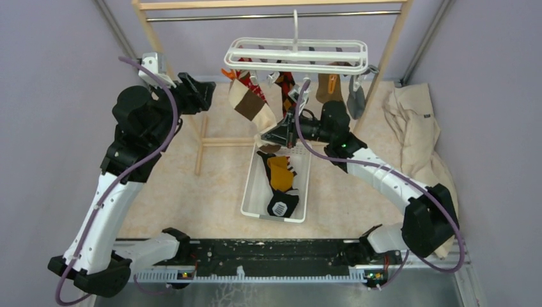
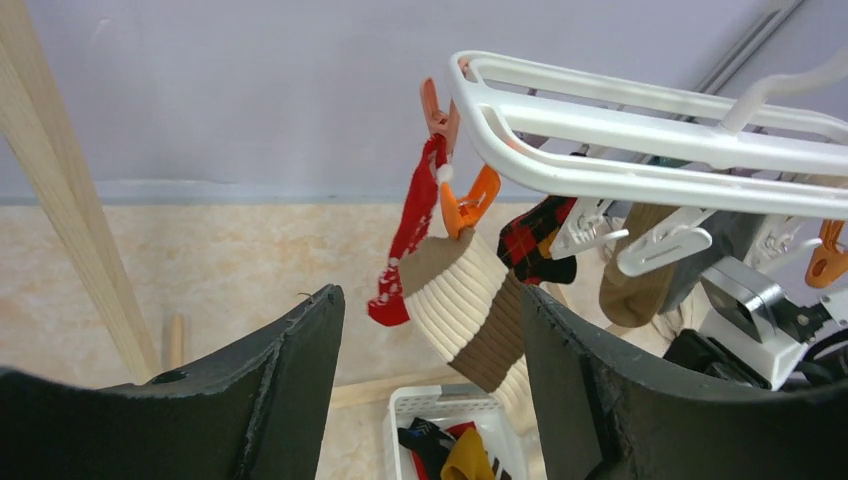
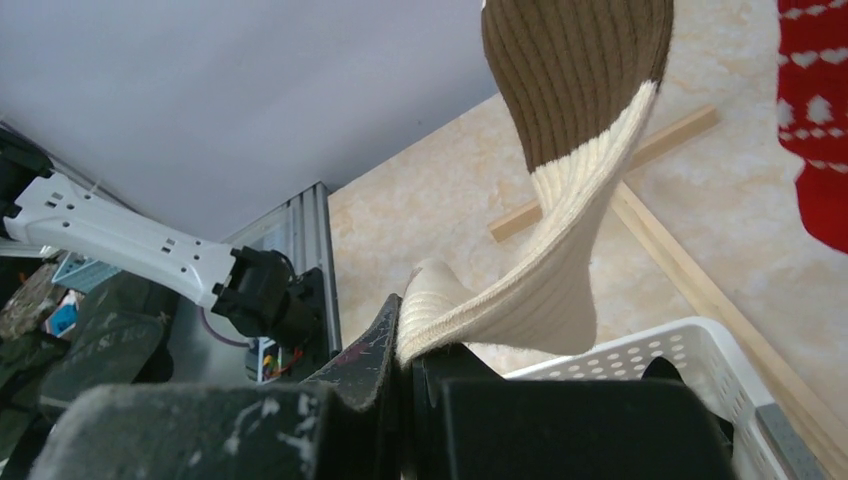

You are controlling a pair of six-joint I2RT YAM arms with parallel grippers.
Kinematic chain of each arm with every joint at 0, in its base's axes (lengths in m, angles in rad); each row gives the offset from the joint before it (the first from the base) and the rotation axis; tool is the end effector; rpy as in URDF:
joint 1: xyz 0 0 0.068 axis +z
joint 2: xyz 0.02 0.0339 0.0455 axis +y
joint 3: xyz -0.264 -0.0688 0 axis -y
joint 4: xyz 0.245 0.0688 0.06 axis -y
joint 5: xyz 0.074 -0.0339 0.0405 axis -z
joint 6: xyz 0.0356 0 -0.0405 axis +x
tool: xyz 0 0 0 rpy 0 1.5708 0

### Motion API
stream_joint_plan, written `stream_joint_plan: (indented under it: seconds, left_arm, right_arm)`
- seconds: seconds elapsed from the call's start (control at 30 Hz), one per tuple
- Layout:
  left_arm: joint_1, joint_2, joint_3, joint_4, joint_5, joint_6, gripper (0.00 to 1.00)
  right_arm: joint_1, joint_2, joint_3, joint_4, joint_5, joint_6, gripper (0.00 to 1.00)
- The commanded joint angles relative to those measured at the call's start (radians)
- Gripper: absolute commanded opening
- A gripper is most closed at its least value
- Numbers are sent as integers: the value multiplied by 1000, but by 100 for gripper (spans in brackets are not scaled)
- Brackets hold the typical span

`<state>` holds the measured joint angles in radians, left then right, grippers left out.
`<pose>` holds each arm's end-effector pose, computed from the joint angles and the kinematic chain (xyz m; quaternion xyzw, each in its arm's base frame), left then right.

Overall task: Remove the socks clipped to the hanger
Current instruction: Remove the sock from the hanger.

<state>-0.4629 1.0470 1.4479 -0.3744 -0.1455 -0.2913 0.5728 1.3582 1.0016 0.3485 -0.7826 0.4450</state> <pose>0.1806 -0.0844 0.4959 0.0077 0.6977 -0.2160 0.6830 0.2503 0.1913 0.3415 -0.3100 0.6378 0.5536 0.4366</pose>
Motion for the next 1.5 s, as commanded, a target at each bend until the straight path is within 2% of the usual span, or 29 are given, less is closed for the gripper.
stream_joint_plan:
  seconds: [0.0,0.1,0.17,0.4,0.7,0.87,1.2,1.47]
  left_arm:
    - [15,32,47,34,63,-49,70]
    - [15,51,52,36,85,-90,67]
    - [16,60,49,34,83,-108,66]
    - [15,73,42,24,55,-138,67]
    - [14,81,69,-8,-18,-159,68]
    - [14,103,87,-42,-61,-173,68]
    - [13,124,74,-41,-60,-194,67]
    - [7,134,54,7,-30,-213,66]
  right_arm:
    - [-5,-71,3,-55,53,-45,0]
    - [-1,-115,-16,-81,122,-57,0]
    - [19,-158,-28,-121,230,-87,0]
    - [192,-215,-14,-244,561,-189,0]
    - [433,-101,71,-273,977,-235,0]
    - [524,-12,151,-289,1170,-264,0]
    - [606,146,316,-341,1388,-293,0]
    - [637,241,426,-398,1457,-326,0]
